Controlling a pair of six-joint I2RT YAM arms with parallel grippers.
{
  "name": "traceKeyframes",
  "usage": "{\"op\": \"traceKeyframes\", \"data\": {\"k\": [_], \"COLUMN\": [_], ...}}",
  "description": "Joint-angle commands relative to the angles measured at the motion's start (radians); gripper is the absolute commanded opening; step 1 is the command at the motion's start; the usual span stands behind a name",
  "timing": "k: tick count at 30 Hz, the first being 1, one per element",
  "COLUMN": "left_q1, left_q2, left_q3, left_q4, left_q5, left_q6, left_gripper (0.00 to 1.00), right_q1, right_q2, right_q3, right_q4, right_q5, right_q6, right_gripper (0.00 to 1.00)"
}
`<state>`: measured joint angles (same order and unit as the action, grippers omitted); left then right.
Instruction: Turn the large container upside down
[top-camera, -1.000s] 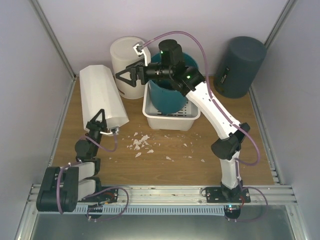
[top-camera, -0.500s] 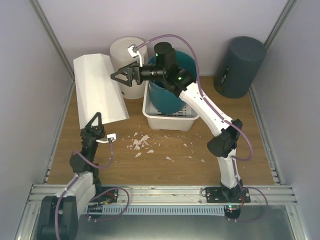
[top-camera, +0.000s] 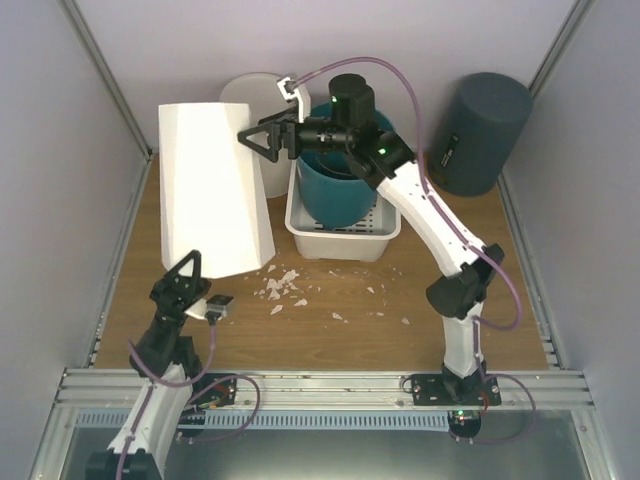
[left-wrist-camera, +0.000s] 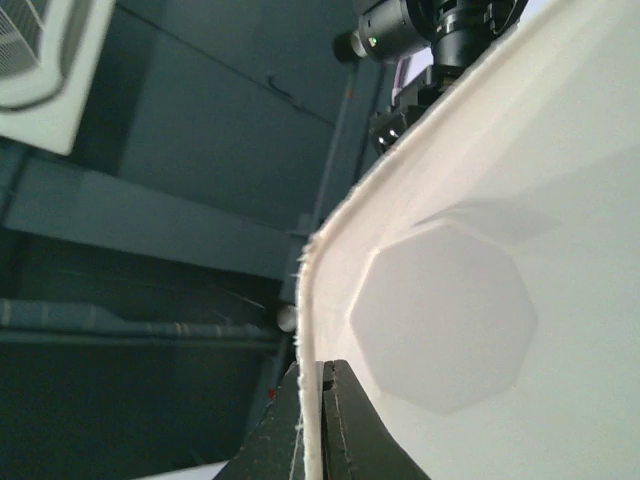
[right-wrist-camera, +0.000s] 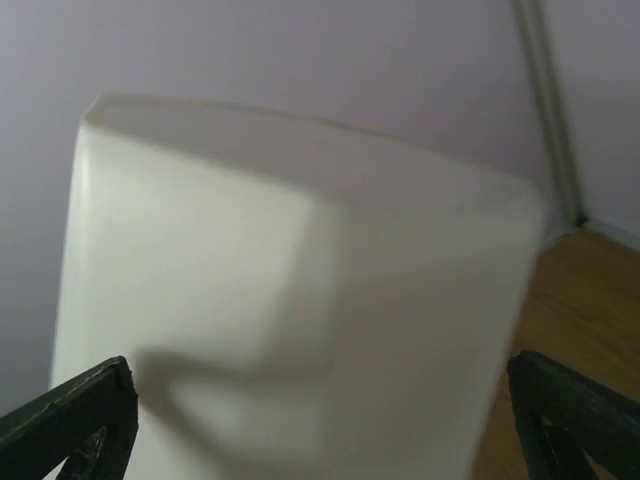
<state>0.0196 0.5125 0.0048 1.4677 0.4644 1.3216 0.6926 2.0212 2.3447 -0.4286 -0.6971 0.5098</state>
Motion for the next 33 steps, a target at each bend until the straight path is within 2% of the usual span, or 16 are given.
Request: {"op": "traceKeyframes", "data": {"k": [1, 8, 11, 14, 18, 20, 22, 26, 33], "left_q1": [-0.006, -0.008, -0.010, -0.011, -0.078, -0.129, -0.200, -0.409, -0.640], "left_q2": [-0.093, -0.185, -0.190, -0.191, -0.177, -0.149, -0.098, 0.041, 0.264], "left_q3": [-0.094, -0.073, -0.092, -0.121, -0.132, -0.125, -0.101, -0.025, 0.156], "left_q4": [0.353, 0.306, 0.339, 0.377, 0.376, 0.374, 0.373, 0.367, 0.378], "left_q5": [0.072, 0.155, 0.214, 0.319, 0.450, 0.478, 0.467, 0.375, 0.242], "left_q6": [-0.085, -0.222, -0.290, -0.363, -0.430, -0.416, -0.340, -0.141, -0.022], "left_gripper": [0.00, 0.00, 0.00, 0.00, 0.00, 0.00, 0.00, 0.00, 0.00], "right_q1": [-0.009, -0.027, -0.031, -0.030, -0.031, -0.031, -0.031, -0.031, -0.032], "right_q2": [-0.196, -0.518, -0.621, -0.706, -0.757, -0.765, -0.767, -0.759, -0.763], "right_q3": [-0.019, -0.113, -0.123, -0.157, -0.205, -0.224, -0.241, -0.248, -0.205], "right_q4": [-0.099, -0.200, -0.244, -0.262, -0.305, -0.332, -0.353, -0.373, -0.416], "right_q5": [0.200, 0.619, 0.783, 0.857, 0.920, 0.948, 0.947, 0.978, 1.088], "right_q6": [-0.106, -0.205, -0.243, -0.255, -0.263, -0.269, -0.276, -0.295, -0.324], "right_gripper": [1.00, 1.00, 1.00, 1.00, 1.00, 1.00, 1.00, 1.00, 1.00]}}
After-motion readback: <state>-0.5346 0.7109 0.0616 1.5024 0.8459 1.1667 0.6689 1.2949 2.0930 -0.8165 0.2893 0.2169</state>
